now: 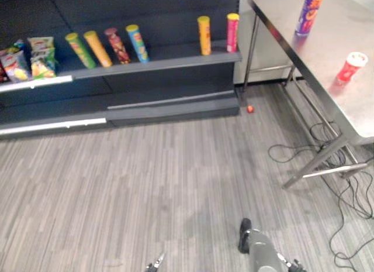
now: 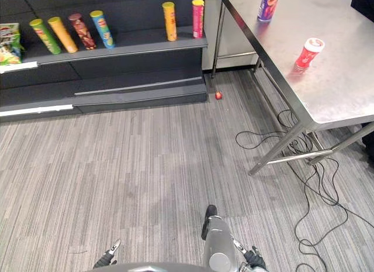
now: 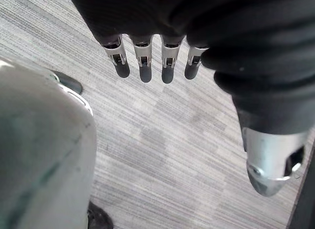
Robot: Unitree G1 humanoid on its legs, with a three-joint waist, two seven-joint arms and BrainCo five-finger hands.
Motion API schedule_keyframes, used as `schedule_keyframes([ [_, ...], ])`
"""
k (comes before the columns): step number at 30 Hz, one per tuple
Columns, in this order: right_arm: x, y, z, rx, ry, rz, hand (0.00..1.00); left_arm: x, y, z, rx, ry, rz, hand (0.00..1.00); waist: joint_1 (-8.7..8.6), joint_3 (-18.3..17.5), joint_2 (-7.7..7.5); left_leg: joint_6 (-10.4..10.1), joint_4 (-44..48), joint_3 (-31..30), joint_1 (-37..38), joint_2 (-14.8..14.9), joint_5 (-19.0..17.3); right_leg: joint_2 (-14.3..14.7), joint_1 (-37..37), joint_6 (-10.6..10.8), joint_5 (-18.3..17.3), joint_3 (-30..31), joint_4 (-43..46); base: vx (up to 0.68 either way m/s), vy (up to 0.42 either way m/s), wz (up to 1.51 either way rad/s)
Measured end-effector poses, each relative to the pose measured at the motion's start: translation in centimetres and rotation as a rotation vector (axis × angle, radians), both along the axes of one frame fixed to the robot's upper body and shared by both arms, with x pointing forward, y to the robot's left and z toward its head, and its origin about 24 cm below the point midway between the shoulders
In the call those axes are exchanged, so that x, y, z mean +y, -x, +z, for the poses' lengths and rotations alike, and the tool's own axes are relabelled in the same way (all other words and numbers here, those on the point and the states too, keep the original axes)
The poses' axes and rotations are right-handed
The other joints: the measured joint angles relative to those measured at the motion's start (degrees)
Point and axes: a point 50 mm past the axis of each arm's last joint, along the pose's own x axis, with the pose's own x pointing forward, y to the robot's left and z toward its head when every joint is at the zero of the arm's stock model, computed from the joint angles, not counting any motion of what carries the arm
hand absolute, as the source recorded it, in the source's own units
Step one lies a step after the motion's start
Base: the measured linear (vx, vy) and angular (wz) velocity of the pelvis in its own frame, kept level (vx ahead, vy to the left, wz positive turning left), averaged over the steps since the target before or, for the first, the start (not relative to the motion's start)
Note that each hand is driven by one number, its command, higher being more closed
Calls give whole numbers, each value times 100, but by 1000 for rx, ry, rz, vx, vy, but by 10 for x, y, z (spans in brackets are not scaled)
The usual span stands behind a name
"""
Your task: Put the gum and the chips on the shelf.
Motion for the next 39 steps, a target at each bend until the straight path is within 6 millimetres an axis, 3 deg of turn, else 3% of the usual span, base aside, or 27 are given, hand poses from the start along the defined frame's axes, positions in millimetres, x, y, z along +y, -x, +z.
schedule_keyframes([
  [2, 0, 1, 0, 3, 0, 1, 0, 0, -4, 1, -17, 6, -6, 0, -1, -7, -4, -103, 487, -289, -131, 118, 307, 48, 196, -52, -314, -98, 114, 472, -279, 20],
  [4, -1, 3, -1, 20, 3, 14, 0, 1, -7, 2, -29, 3, -8, 0, 5, -34, -4, -609, 1779, -774, -633, 235, 879, 146, 589, -111, -616, -187, 72, 392, -209, 18],
  [5, -2, 3, -1, 19, 7, 19, 0, 2, -8, 2, -33, 1, -7, 0, 6, -42, 8, -673, 2192, -892, -814, 253, 1124, 178, 699, -149, -651, -212, 44, 387, -165, 8],
  [6, -4, 2, 0, 20, 15, 35, 0, 4, -9, 3, -37, -6, -6, 0, 11, -19, -44, -697, 3029, -1041, -1200, 269, 1806, 240, 953, -200, -746, -234, -64, 397, -115, -3],
  [7, -2, 1, 0, 21, 14, 53, 0, 8, -11, 4, -44, -17, -5, 0, 30, -10, -47, -762, 3798, -1009, -1570, 327, 1959, 308, 1160, -248, -776, -232, -206, 453, -106, -9],
  [8, -2, 0, 0, 17, 14, 52, 0, 9, -15, 5, -62, -20, 1, 0, 32, -7, -56, -583, 4752, -871, -2111, 386, 1441, 369, 1418, -300, -807, -236, -381, 374, -60, -8],
  [9, -1, 0, 0, 16, 13, 52, 0, 10, -17, 6, -71, -22, 1, 0, 32, 1, -73, -531, 5060, -757, -2340, 392, 1195, 392, 1571, -328, -825, -236, -487, 404, -23, -2],
  [10, 1, 0, -1, 16, 9, 52, 0, 12, -25, 9, -102, -30, 3, 0, 50, 10, -152, -285, 5330, -417, -2849, 377, 652, 399, 1955, -267, -807, -234, -764, 324, 10, 0],
  [13, 3, -3, 0, 2, 0, 27, 0, 12, -32, 12, -151, -31, 34, 0, 126, 19, -229, -100, 4713, 126, -3401, 371, 95, 369, 2382, -144, -803, -81, -1072, 304, 95, -31],
  [14, 4, -7, 1, -17, 1, 26, 0, 10, -35, 13, -167, -31, 35, 0, 183, 7, -255, -4, 3714, 296, -3548, 270, 31, 293, 2541, -11, -834, 71, -1202, 270, 180, -52],
  [17, 7, -10, 2, -28, 5, 45, 0, 7, -35, 13, -172, -29, 41, 0, 209, -31, -302, 63, 1343, 171, -3391, 0, 328, 81, 2719, 232, -1017, 358, -1279, 287, 257, -53],
  [18, 6, -10, 2, -30, 14, 60, 0, 6, -34, 12, -168, -27, 47, 0, 222, -53, -295, -7, 759, 26, -3365, -21, 705, -5, 2789, 401, -1120, 537, -1274, 372, 381, -63],
  [19, 9, -10, 2, -26, 12, 80, 0, 7, -31, 12, -158, -26, 58, 0, 230, -160, -350, -5, 791, 122, -3307, -124, 1122, -132, 2854, 489, -1178, 735, -1353, 416, 398, -67],
  [20, 11, -8, 1, -18, 7, 80, 0, 11, -29, 12, -156, -33, 73, 0, 233, -257, -410, 80, 851, 249, -3293, -201, 1059, -224, 2880, 489, -1178, 845, -1454, 472, 348, -70],
  [22, 25, -7, -2, -21, -38, 57, 0, 21, -24, 12, -148, -55, 90, 0, 221, -487, -702, 213, 1267, 503, -3364, -365, 496, -365, 2902, 453, -844, 1226, -1567, 455, 259, -51],
  [24, 30, 1, -5, 2, -59, 21, 0, 25, -20, 10, -119, -54, 95, 0, 205, -607, -834, 305, 1352, 667, -3165, -538, 316, -543, 2941, 486, -667, 1515, -1482, 447, 295, -30],
  [26, 28, 5, -6, 15, -69, -11, 0, 23, -15, 7, -84, -45, 85, 0, 221, -730, -794, 466, 1333, 813, -2869, -620, 213, -625, 2791, 430, -425, 1821, -1018, 428, 257, -56],
  [29, 24, 0, -5, -5, -63, -20, 0, 20, -10, 5, -43, -48, 11, 0, 212, -732, -594, 539, 1098, 991, -2266, -671, 191, -631, 2045, 478, 175, 2163, 629, 297, 163, -73],
  [31, 21, 1, -4, -11, -62, -56, 0, 22, -10, 5, -32, -60, -44, 0, 167, -721, -593, 644, 865, 1199, -1792, -714, 117, -597, 1623, 497, 175, 1876, 1725, 219, 68, -43],
  [32, 18, 1, -4, -11, -56, -67, 0, 20, -10, 5, -25, -61, -61, 0, 162, -686, -548, 650, 630, 1241, -1432, -729, 110, -607, 1398, 236, -35, 1367, 2237, 222, 22, -43],
  [34, 13, -1, -3, -19, -45, -71, 0, 16, -7, 4, -13, -62, -97, 0, 107, -636, -448, 645, 370, 1380, -1000, -707, 114, -641, 1154, 107, -430, 481, 2465, 238, -11, -32],
  [35, 13, -5, -2, -29, -44, -68, 0, 16, -4, 3, -6, -64, -99, 0, 27, -621, -449, 644, 332, 1412, -838, -701, 114, -745, 1010, 32, -603, -172, 2099, 173, -40, -16],
  [36, 13, -5, -2, -29, -43, -66, 0, 16, -4, 3, -5, -63, -98, 0, 36, -617, -453, 634, 296, 1451, -764, -707, 115, -753, 994, 35, -595, -376, 1722, 259, -116, -27],
  [37, 14, -4, -2, -24, -44, -59, 0, 18, -4, 4, -10, -66, -92, 0, 53, -580, -528, 549, 193, 1536, -634, -776, 109, -726, 1024, 65, -405, -779, 694, 186, -94, -46],
  [38, 13, -4, -2, -21, -43, -59, 0, 17, -3, 3, -5, -63, -82, 0, 84, -554, -516, 461, 42, 1487, -554, -789, 123, -545, 1248, -106, -476, -1000, 280, 256, -133, -82],
  [39, 7, -12, 0, -41, -26, -50, 0, 11, 0, 2, 10, -46, -94, 0, 76, -515, -263, 397, -132, 1488, -537, -606, 139, -199, 1390, -161, -421, -1021, -271, 186, -114, -81],
])
